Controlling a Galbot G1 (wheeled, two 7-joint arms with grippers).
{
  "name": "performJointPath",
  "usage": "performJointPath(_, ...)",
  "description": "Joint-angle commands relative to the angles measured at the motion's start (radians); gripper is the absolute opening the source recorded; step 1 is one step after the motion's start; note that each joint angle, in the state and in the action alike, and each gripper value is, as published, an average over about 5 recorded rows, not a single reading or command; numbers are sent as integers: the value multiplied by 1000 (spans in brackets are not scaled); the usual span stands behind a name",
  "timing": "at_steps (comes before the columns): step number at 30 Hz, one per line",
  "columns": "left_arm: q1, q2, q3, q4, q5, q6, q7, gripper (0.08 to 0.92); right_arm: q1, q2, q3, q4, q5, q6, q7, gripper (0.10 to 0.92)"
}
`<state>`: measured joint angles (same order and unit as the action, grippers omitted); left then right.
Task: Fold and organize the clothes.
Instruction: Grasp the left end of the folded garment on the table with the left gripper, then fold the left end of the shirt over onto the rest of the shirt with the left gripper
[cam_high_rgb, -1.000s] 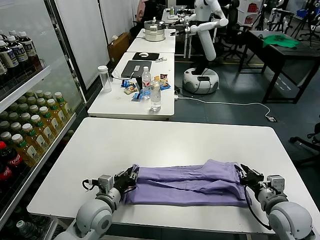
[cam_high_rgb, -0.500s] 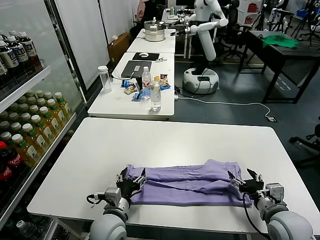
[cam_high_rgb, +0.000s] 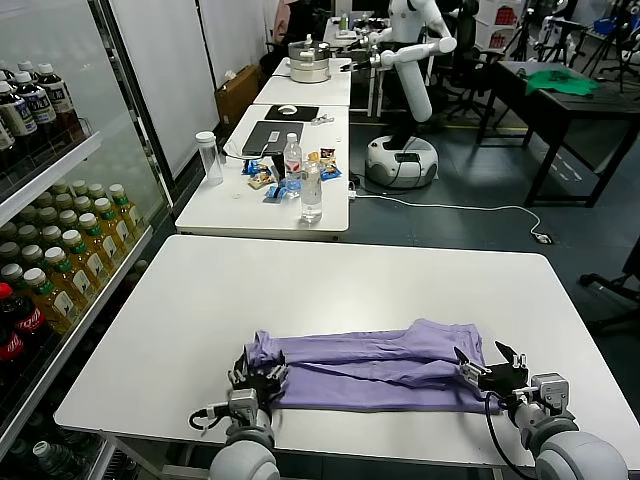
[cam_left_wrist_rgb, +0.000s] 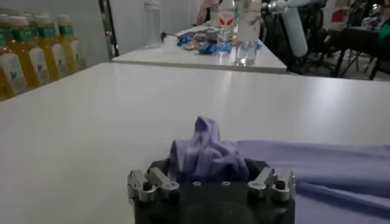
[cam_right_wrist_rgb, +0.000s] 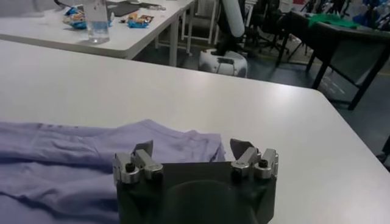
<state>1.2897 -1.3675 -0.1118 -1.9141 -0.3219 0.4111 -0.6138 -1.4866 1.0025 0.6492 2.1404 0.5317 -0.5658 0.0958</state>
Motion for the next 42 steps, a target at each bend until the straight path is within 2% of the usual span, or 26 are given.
performJointPath(1,16,-15,-17,17,2,-4,-32,689,-5,4,-1,6,-6,0,1,823)
performJointPath(8,-6,96,-105,-21,-121,-3,15,490,-5,4,0,10,-4,0,2,823)
performJointPath(18,-6,412,-399,-133,-397,38,100,198,7,6,-4,8,-3,5,4,823)
performJointPath(22,-15,455,-456,-186,-494,48,118,138,11,15,-9,5,-5,5,5,823)
performJointPath(26,-24,423,-434,-278,-616,39,138,135,11,20,-11,4,-9,5,6,823)
performJointPath(32,-43,268,-286,-378,-757,23,156,135,2,25,-7,5,-17,6,7,823)
performJointPath(36,-83,164,-176,-358,-831,18,147,135,-2,32,-7,1,-26,7,6,823)
performJointPath(42,-149,56,-41,-255,-861,-1,142,135,7,39,-11,-17,-37,10,6,823)
